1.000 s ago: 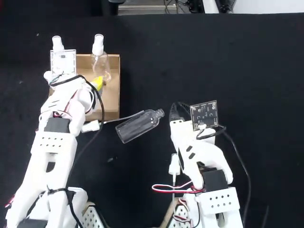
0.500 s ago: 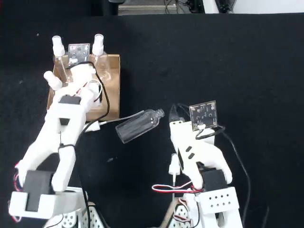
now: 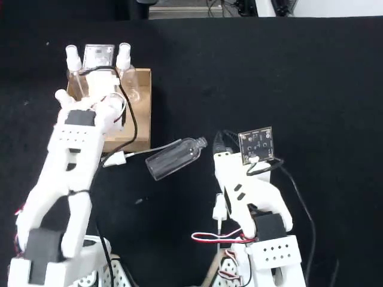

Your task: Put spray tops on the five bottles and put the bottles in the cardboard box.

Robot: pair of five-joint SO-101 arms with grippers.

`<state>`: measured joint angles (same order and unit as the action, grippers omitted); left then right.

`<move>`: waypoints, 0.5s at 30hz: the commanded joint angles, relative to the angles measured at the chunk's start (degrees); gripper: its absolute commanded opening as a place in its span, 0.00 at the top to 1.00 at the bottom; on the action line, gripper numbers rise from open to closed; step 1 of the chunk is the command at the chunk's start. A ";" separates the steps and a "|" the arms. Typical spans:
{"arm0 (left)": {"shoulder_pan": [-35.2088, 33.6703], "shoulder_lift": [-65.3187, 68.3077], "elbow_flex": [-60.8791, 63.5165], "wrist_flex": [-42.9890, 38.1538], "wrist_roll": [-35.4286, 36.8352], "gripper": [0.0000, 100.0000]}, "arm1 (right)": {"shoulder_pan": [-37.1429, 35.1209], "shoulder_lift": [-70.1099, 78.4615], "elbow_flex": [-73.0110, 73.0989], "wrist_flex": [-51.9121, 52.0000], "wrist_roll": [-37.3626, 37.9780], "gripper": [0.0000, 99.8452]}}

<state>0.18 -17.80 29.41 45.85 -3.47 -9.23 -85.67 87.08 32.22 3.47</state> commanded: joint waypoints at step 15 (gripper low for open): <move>25.80 -0.79 -3.47 14.86 -18.73 0.71 | -0.26 -1.45 -0.75 -1.32 0.09 0.99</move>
<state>22.59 -20.62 28.09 64.75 -21.05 -9.23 -85.67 87.08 32.22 3.47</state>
